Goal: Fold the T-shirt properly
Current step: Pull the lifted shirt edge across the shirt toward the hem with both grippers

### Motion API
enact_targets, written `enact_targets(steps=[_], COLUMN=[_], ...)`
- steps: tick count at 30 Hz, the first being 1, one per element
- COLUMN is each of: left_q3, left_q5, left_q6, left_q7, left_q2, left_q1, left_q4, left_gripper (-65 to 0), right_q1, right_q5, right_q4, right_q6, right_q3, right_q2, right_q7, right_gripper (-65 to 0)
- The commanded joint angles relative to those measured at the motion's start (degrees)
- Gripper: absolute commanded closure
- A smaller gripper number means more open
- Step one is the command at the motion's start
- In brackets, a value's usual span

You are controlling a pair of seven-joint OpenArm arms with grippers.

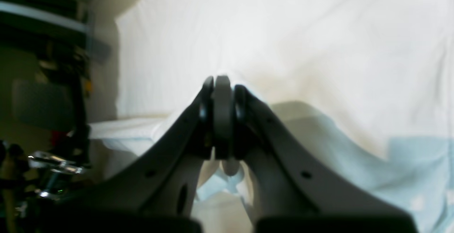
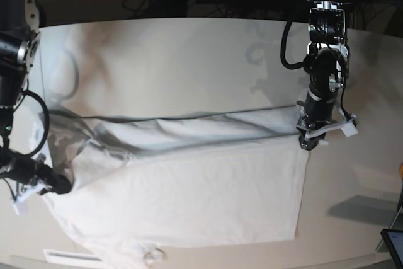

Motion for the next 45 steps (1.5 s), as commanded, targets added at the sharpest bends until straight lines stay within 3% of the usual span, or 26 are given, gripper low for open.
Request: enact_targets(steps=[1,5,21,29,35,37,39,43,45], left_q3=[-0.35,-0.35,0.27,-0.17,-0.17,-0.26,-0.35,-0.61,-2.28], left_q5=[0.16,0.25,0.25,0.25,0.25,0.25,0.34,0.25,0.25], left_q6=[-0.61,-0.61,-0.87,-0.87,-0.87,-0.87,-0.87,-0.87,-0.87], left_q7=[-0.66,-0.66,-0.57,3.03,3.03,3.03,3.03,2.59,2.68], left_q2=[-0.66,-1.01,-1.89,-2.15,-2.06,-2.06,-2.15,-2.33,-2.77], left_q1=[-0.76,-0.49,-5.24,-8.05,-8.23,-8.23,-8.23,-8.32,-9.02], left_q4=[0.87,0.25,-7.66,-9.24,-9.33,-9.33,-9.42,-10.56,-11.62], left_gripper=[0.0,0.0,0.0,0.0,0.0,0.0,-0.8,-18.0,-26.9], right_q1=[2.56,3.09,5.99,6.7,6.96,7.31,7.31,6.87,6.61], right_q5=[1.68,1.86,1.42,-6.41,-6.67,-6.67,-6.58,-6.49,-6.49], right_q4=[1.0,-0.32,-5.86,-5.86,-5.86,-5.86,-5.86,-5.86,-5.86], right_q6=[0.37,0.37,0.37,0.37,0.37,0.37,0.37,0.37,0.37], right_q3=[-2.0,-6.22,-6.48,-6.39,-6.04,-5.95,-5.95,-5.86,-5.86], right_q2=[0.72,0.72,0.72,-1.13,-2.45,-2.63,-2.71,-2.71,-2.71], right_q7=[2.32,6.18,9.96,10.4,10.49,11.11,13.39,17.0,18.05], right_gripper=[-0.1,-0.1,-0.1,-0.1,-1.0,-7.1,-18.4,-44.1,-52.8])
